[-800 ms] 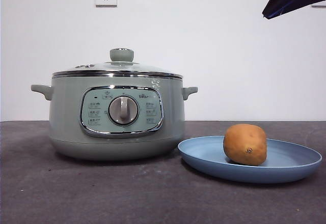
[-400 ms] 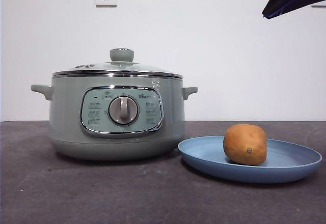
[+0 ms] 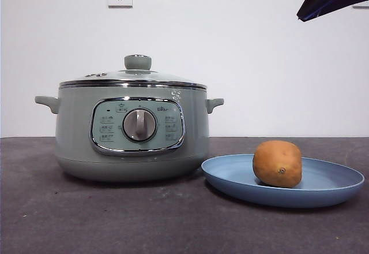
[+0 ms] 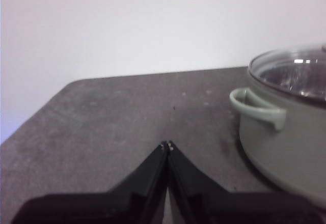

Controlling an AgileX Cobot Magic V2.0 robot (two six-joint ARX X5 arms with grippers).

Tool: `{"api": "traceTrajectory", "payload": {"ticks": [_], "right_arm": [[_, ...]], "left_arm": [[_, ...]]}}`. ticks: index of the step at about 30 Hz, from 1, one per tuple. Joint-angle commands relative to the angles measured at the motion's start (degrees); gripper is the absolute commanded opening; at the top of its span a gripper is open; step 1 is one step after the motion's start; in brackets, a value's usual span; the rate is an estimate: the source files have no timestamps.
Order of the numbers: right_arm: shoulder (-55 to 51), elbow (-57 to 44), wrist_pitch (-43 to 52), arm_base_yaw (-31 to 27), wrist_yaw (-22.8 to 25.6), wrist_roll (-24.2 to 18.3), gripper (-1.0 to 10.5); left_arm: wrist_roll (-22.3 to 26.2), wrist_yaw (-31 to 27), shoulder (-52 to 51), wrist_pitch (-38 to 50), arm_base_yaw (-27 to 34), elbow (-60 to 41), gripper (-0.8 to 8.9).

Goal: Take the potato out from the steamer,put the potato on the plate,close the lid

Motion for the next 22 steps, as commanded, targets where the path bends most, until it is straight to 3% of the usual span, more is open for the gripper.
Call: {"api": "traceTrajectory", "payload": {"ticks": [1, 13, 22], "right_arm": [[-0.11, -0.57, 0.31, 0.04, 0.15, 0.09, 0.0], [-0.11, -0.57, 0.31, 0.04, 0.15, 0.09, 0.0], [-0.11, -0.57, 0.31, 0.04, 0.15, 0.09, 0.0]], "left_arm": [[-0.61, -0.07, -0.94, -0.11, 0.17, -1.66, -0.04], [-0.66, -0.92, -1.68, -8.31, 0.17, -2.29, -0.04], [-0.76, -0.92, -1.66, -7.98, 0.17, -2.29, -0.04]]}}
